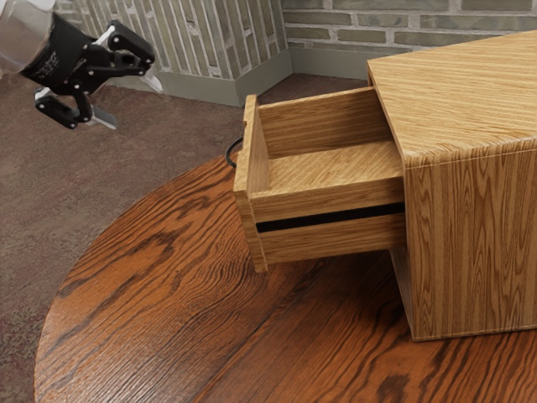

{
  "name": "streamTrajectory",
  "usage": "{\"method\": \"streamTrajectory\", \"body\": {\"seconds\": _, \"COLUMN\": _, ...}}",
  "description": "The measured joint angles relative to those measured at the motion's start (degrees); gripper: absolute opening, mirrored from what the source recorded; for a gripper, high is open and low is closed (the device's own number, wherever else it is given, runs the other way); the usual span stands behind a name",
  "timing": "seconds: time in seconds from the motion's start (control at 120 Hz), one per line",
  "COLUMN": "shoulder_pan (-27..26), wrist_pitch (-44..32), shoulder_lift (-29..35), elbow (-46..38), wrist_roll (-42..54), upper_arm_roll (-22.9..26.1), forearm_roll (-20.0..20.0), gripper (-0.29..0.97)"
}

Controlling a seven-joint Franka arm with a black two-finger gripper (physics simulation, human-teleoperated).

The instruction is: Pull the drawer handle with one arm to open the drawer

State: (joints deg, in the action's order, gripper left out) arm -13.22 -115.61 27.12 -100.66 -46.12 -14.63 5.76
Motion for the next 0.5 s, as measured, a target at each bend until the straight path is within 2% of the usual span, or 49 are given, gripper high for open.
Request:
{"method": "streamTrajectory", "body": {"seconds": 0.108, "shoulder_pan": -1.49, "wrist_pitch": 4.01, "shoulder_lift": 2.15, "elbow": -0.14, "wrist_roll": -0.19, "upper_arm_roll": 3.03, "forearm_roll": 1.99, "gripper": 0.67}}
{"method": "streamTrajectory", "body": {"seconds": 0.225, "shoulder_pan": -4.26, "wrist_pitch": 7.78, "shoulder_lift": -3.55, "elbow": -0.33, "wrist_roll": -0.31, "upper_arm_roll": 11.18, "forearm_roll": 2.76, "gripper": 0.68}}
{"method": "streamTrajectory", "body": {"seconds": 0.333, "shoulder_pan": -6.58, "wrist_pitch": 9.95, "shoulder_lift": -4.41, "elbow": -0.29, "wrist_roll": -0.39, "upper_arm_roll": 17.29, "forearm_roll": 3.23, "gripper": 0.68}}
{"method": "streamTrajectory", "body": {"seconds": 0.408, "shoulder_pan": -9.64, "wrist_pitch": 10.90, "shoulder_lift": -4.73, "elbow": -0.27, "wrist_roll": -0.47, "upper_arm_roll": 18.74, "forearm_roll": 6.33, "gripper": 0.68}}
{"method": "streamTrajectory", "body": {"seconds": 0.5, "shoulder_pan": -7.89, "wrist_pitch": 11.68, "shoulder_lift": -5.20, "elbow": -0.26, "wrist_roll": -0.60, "upper_arm_roll": 18.83, "forearm_roll": 8.64, "gripper": 0.68}}
